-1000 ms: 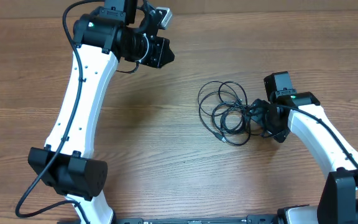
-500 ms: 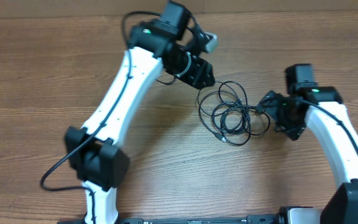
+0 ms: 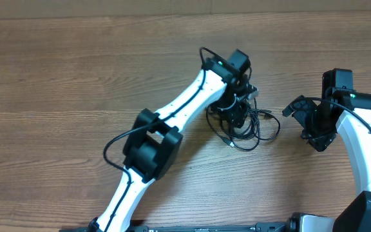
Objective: Untangle cables
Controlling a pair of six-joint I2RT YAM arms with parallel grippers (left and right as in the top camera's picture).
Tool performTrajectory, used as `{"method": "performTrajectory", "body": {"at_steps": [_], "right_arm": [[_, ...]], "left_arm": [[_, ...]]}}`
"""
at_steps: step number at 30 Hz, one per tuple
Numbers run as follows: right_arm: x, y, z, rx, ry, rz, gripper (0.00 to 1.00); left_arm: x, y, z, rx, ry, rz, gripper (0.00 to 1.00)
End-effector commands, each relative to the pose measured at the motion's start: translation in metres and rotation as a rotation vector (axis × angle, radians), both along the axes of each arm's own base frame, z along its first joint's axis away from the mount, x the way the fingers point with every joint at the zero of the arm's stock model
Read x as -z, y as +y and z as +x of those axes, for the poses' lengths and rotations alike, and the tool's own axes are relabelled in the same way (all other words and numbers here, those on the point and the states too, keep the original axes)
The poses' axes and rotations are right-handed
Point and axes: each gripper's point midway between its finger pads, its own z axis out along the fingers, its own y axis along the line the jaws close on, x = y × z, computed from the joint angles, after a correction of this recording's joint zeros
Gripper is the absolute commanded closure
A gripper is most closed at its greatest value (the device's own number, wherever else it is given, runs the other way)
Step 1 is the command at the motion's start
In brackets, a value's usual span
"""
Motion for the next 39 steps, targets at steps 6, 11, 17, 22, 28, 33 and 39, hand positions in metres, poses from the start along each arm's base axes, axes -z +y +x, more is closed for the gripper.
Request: {"method": "performTrajectory", "body": {"at_steps": [6, 11, 17, 22, 28, 33, 39], "right_arm": [[-0.010, -0.001, 0.005, -0.006, -0.035, -0.005, 0.00], [-0.010, -0.001, 0.005, -0.005, -0.034, -0.005, 0.00], [-0.010, -0.001, 0.004, -0.006, -0.030, -0.002, 0.00], [-0.020, 0.041, 0.018, -0.247, -0.142, 0.158, 0.00], [-0.028, 0.077, 0.028, -0.400, -0.218, 0.212, 0.00], [-0.031, 0.094, 0.036, -0.452, -0.258, 0.192, 0.00], [-0.028, 0.100, 0.047, -0.364, -0.263, 0.195, 0.00]], "left_arm": [[0.038, -0.009, 0.018, 0.038, -0.102, 0.059, 0.39], [0.044, -0.013, 0.021, 0.030, -0.126, 0.072, 0.67], [0.023, -0.008, 0.024, -0.042, -0.109, 0.069, 0.96], [-0.060, 0.000, 0.038, -0.080, -0.171, -0.007, 0.96], [-0.144, 0.007, 0.031, -0.085, -0.209, -0.150, 0.96], [-0.186, 0.015, 0.019, -0.085, -0.231, -0.224, 0.96], [-0.216, 0.026, 0.002, -0.085, -0.215, -0.272, 0.96]]}}
